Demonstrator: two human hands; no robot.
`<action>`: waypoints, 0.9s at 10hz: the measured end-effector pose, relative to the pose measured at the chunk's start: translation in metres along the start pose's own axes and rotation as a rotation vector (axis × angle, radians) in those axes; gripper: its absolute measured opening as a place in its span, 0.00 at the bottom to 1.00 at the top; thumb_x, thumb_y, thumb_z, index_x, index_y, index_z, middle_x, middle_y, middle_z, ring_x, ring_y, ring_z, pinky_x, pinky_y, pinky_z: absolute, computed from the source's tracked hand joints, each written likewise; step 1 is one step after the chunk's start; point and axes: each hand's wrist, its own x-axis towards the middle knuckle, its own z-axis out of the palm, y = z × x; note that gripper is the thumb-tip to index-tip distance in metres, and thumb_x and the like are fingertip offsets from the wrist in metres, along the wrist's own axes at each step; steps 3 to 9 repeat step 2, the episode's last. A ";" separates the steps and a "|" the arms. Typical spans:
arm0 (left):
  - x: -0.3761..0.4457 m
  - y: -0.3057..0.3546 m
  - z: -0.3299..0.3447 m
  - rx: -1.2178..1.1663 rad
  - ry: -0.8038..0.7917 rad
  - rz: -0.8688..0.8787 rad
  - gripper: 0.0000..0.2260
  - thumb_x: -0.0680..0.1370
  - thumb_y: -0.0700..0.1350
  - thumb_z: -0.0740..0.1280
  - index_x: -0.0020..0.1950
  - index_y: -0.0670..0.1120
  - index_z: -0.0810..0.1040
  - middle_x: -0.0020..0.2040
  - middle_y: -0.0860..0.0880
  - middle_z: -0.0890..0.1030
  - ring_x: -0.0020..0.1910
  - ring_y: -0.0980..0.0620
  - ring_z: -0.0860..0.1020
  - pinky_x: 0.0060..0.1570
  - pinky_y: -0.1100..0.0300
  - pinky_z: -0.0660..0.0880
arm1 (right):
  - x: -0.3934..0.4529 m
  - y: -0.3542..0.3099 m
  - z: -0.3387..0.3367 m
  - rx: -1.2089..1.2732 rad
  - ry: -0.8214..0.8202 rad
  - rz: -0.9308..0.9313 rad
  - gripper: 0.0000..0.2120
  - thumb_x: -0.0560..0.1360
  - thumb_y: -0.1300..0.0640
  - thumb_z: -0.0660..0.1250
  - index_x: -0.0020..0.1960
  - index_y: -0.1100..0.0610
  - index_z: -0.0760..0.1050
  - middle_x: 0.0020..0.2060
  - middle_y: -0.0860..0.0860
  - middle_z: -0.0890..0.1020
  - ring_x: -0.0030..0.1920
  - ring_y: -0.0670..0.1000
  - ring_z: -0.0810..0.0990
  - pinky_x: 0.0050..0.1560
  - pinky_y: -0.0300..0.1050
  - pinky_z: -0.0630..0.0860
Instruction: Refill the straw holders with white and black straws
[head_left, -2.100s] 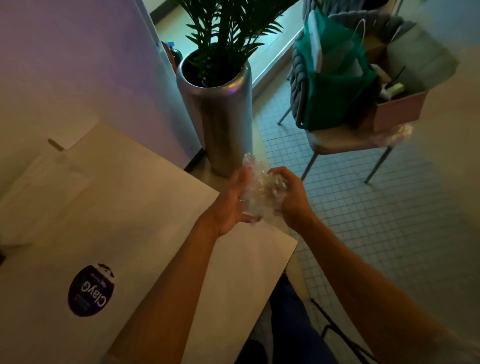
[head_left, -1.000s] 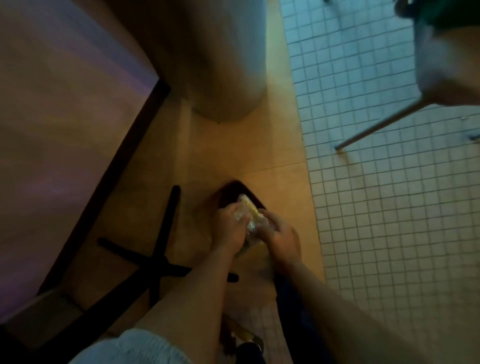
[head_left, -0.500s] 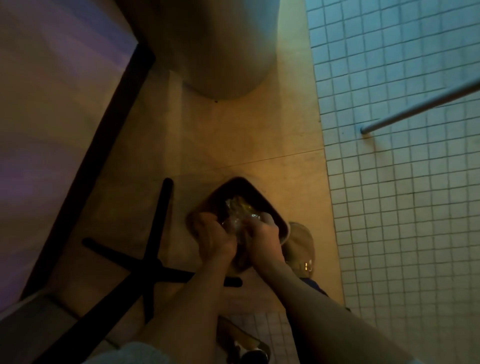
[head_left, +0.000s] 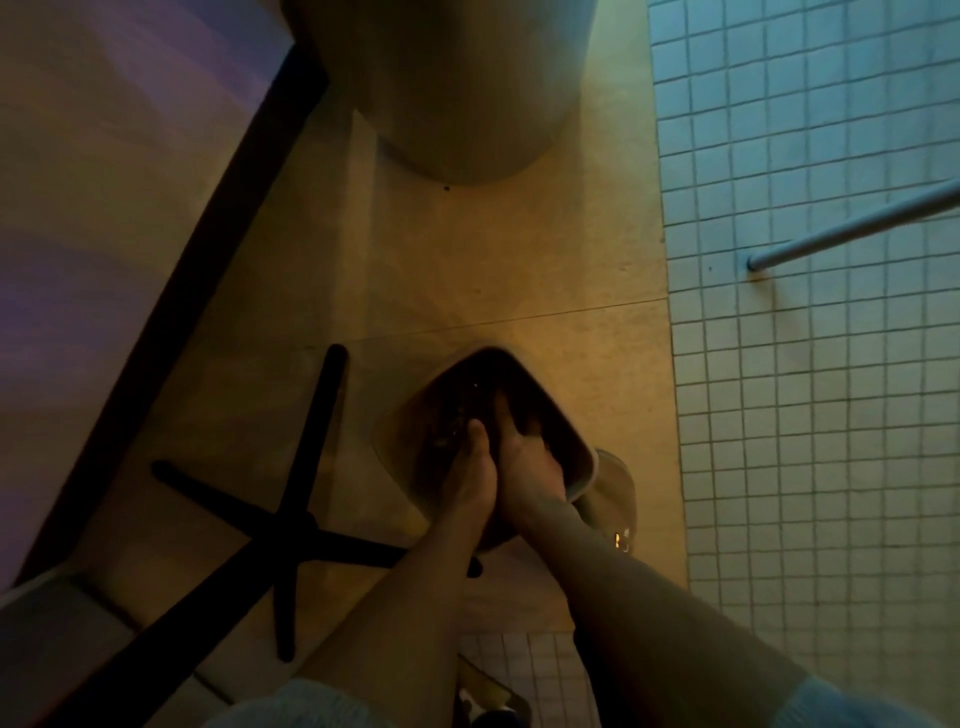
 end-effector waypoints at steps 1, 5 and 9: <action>-0.028 0.021 -0.006 0.204 0.116 0.079 0.26 0.79 0.62 0.56 0.70 0.49 0.71 0.67 0.43 0.74 0.63 0.40 0.74 0.62 0.51 0.71 | -0.008 -0.006 -0.012 -0.090 -0.004 0.016 0.29 0.82 0.48 0.57 0.79 0.45 0.50 0.74 0.58 0.59 0.66 0.62 0.71 0.55 0.54 0.76; -0.055 0.036 -0.013 0.335 0.316 0.135 0.12 0.80 0.43 0.61 0.61 0.43 0.78 0.59 0.41 0.79 0.58 0.41 0.77 0.50 0.57 0.71 | -0.026 -0.015 -0.035 -0.133 0.088 -0.007 0.15 0.79 0.55 0.60 0.65 0.52 0.71 0.62 0.55 0.75 0.57 0.58 0.78 0.52 0.55 0.79; -0.055 0.036 -0.013 0.335 0.316 0.135 0.12 0.80 0.43 0.61 0.61 0.43 0.78 0.59 0.41 0.79 0.58 0.41 0.77 0.50 0.57 0.71 | -0.026 -0.015 -0.035 -0.133 0.088 -0.007 0.15 0.79 0.55 0.60 0.65 0.52 0.71 0.62 0.55 0.75 0.57 0.58 0.78 0.52 0.55 0.79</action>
